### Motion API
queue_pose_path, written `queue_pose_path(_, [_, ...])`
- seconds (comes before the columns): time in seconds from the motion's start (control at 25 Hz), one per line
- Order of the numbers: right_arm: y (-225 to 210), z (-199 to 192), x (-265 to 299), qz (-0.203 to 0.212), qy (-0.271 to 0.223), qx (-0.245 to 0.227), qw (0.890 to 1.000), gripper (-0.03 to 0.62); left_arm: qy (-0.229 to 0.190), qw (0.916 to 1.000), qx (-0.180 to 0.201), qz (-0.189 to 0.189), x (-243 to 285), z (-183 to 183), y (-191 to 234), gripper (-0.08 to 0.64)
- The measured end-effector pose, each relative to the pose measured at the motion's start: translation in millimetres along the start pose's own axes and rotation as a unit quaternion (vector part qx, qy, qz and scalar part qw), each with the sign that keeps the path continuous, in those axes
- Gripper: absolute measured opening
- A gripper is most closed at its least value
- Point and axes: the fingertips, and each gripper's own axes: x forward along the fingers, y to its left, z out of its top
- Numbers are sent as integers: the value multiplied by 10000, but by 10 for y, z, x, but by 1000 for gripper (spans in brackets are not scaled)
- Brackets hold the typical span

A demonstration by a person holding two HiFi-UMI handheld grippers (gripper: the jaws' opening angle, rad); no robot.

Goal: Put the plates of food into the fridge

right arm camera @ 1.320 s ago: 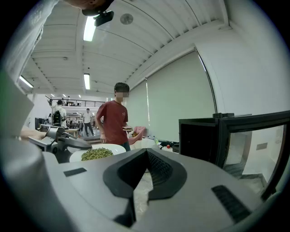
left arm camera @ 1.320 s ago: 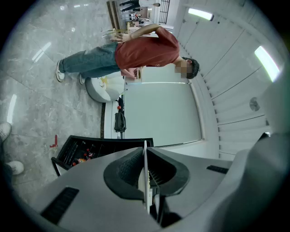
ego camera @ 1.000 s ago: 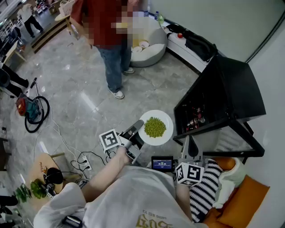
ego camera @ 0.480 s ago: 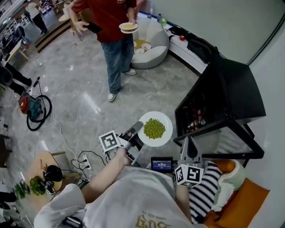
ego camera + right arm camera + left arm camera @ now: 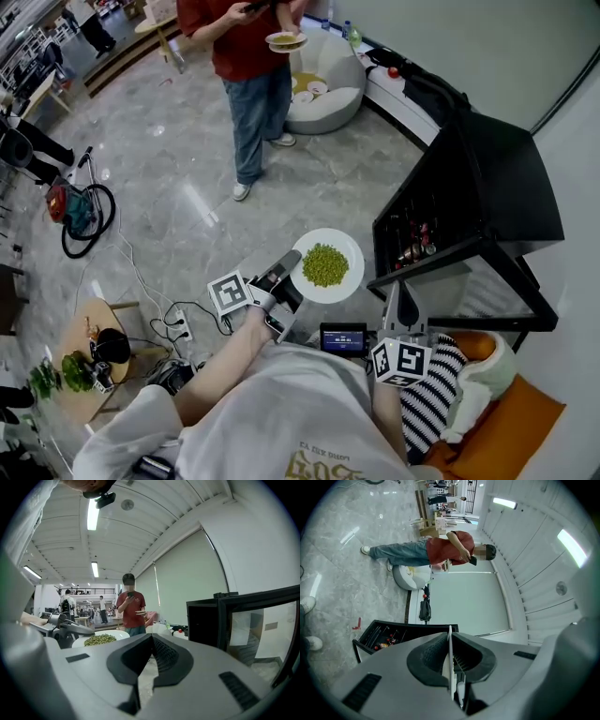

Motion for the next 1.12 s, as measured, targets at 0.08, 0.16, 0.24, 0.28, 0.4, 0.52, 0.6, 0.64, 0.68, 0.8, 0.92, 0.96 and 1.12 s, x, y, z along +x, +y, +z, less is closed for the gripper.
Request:
queue_pose_path(0.08, [-15, -13, -19, 26, -2, 7, 10000, 9, -52, 10000, -32, -4, -22, -22, 16, 18])
queue_pose_path(0.16, [-27, -15, -30, 80, 6, -24, 10000, 9, -66, 10000, -26, -23, -31, -48, 13, 18])
queue_pose_path(0.24, [-56, -17, -27, 97, 17, -53, 9999, 9, -57, 10000, -21, -49, -27, -75, 2, 18])
queue_pose_path(0.28, [-70, -21, -24, 90, 19, -47, 9999, 9, -57, 10000, -34, -56, -28, -84, 1, 18])
queue_pose_path(0.4, [-77, -46, -5, 84, 29, -6, 10000, 9, -84, 9999, -87, -22, -47, -69, 36, 18])
queue_pose_path(0.52, [-46, -67, 39, 95, 72, 41, 9999, 9, -138, 9998, -136, 6, -50, -6, 56, 18])
queue_pose_path(0.6, [-21, -73, 64, 97, 105, 61, 9999, 9, -153, 9997, -165, 7, -37, 32, 57, 18])
queue_pose_path(0.64, [-10, -77, 76, 96, 124, 65, 9999, 9, -148, 9997, -180, 11, -24, 48, 63, 18])
queue_pose_path(0.68, [-4, -82, 92, 91, 144, 69, 9998, 9, -138, 9997, -197, 17, -6, 65, 72, 18])
queue_pose_path(0.8, [-29, -88, 168, 25, 203, 76, 9998, 9, -79, 9996, -273, 27, 118, 128, 109, 18])
queue_pose_path(0.92, [-121, -64, 319, -114, 203, 64, 9997, 9, 38, 9995, -320, 22, 329, 209, 146, 18])
queue_pose_path(0.96, [-159, -42, 385, -174, 177, 53, 9997, 9, 95, 9994, -337, 8, 413, 231, 147, 18])
queue_pose_path(1.12, [-263, 58, 668, -345, 79, 50, 9994, 9, 333, 9989, -330, -34, 735, 341, 118, 18])
